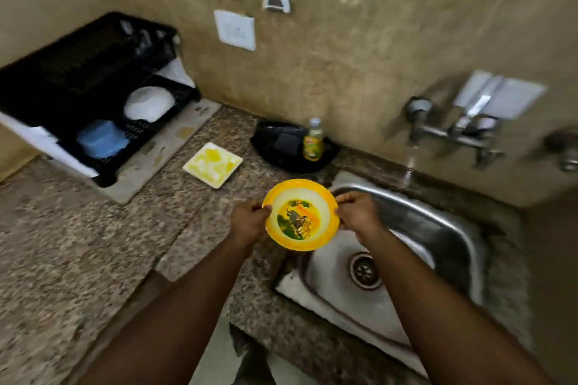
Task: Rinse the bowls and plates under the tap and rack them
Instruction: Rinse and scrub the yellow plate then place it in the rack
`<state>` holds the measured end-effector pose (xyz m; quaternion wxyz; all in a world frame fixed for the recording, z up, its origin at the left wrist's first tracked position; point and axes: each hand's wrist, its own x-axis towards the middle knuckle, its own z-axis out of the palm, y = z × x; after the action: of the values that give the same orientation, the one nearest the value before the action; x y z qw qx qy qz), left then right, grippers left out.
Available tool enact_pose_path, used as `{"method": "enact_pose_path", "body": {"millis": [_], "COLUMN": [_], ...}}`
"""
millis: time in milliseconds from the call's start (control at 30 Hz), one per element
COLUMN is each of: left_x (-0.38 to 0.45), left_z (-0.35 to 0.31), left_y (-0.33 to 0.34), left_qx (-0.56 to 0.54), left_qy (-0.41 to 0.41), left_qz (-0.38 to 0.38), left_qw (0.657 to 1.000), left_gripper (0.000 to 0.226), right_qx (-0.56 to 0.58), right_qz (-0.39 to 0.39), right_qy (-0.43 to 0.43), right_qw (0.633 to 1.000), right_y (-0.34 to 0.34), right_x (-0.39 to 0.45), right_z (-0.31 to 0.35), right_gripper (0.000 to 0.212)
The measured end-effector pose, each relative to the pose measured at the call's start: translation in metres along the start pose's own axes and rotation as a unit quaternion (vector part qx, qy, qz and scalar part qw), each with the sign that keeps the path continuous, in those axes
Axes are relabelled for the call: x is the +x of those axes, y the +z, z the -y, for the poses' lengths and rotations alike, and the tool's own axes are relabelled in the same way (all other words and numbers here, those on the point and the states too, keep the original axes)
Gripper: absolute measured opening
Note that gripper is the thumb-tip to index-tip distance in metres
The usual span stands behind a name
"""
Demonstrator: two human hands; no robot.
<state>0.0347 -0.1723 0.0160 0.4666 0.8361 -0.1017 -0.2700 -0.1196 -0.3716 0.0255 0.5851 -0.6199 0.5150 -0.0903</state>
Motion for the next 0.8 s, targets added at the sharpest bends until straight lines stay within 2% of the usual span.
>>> {"method": "enact_pose_path", "body": {"millis": [133,200,300,400,467,533,633,700,800], "left_x": [-0.034,-0.048,-0.061,-0.070,-0.074,-0.073,-0.069,-0.068,-0.064], "left_z": [-0.045,-0.060,-0.079,-0.097,-0.106,-0.114,-0.120,-0.125,-0.134], "left_y": [0.071,0.102,0.133,0.156,0.165,0.173,0.182,0.183,0.180], "left_qx": [-0.077,-0.100,-0.098,-0.110,-0.113,-0.111,-0.105,-0.105,-0.110], "left_qy": [0.002,-0.012,0.002,0.016,0.019,0.019,0.024,0.022,0.027], "left_qz": [0.095,0.141,0.164,0.173,0.168,0.161,0.152,0.152,0.150], "left_qw": [0.992,0.985,0.982,0.979,0.979,0.981,0.983,0.983,0.982], "left_gripper": [0.010,0.014,0.009,0.007,0.010,0.010,0.010,0.010,0.008], "right_qx": [0.037,0.042,0.042,0.042,-0.005,-0.089,-0.140,-0.140,-0.126], "right_qz": [-0.079,-0.122,-0.159,-0.188,-0.241,-0.317,-0.341,-0.357,-0.383], "right_qy": [0.006,0.004,0.011,-0.013,-0.062,-0.112,-0.167,-0.177,-0.141], "right_qw": [0.996,0.992,0.986,0.981,0.969,0.938,0.914,0.906,0.904], "right_y": [-0.086,-0.119,-0.156,-0.186,-0.203,-0.220,-0.235,-0.238,-0.239], "right_x": [-0.013,-0.019,-0.024,-0.027,-0.022,-0.016,-0.003,0.005,0.015], "right_z": [-0.013,-0.020,-0.024,-0.015,-0.002,0.016,0.037,0.046,0.052], "right_gripper": [0.018,0.022,0.020,0.003,0.014,0.027,0.035,0.045,0.053]}}
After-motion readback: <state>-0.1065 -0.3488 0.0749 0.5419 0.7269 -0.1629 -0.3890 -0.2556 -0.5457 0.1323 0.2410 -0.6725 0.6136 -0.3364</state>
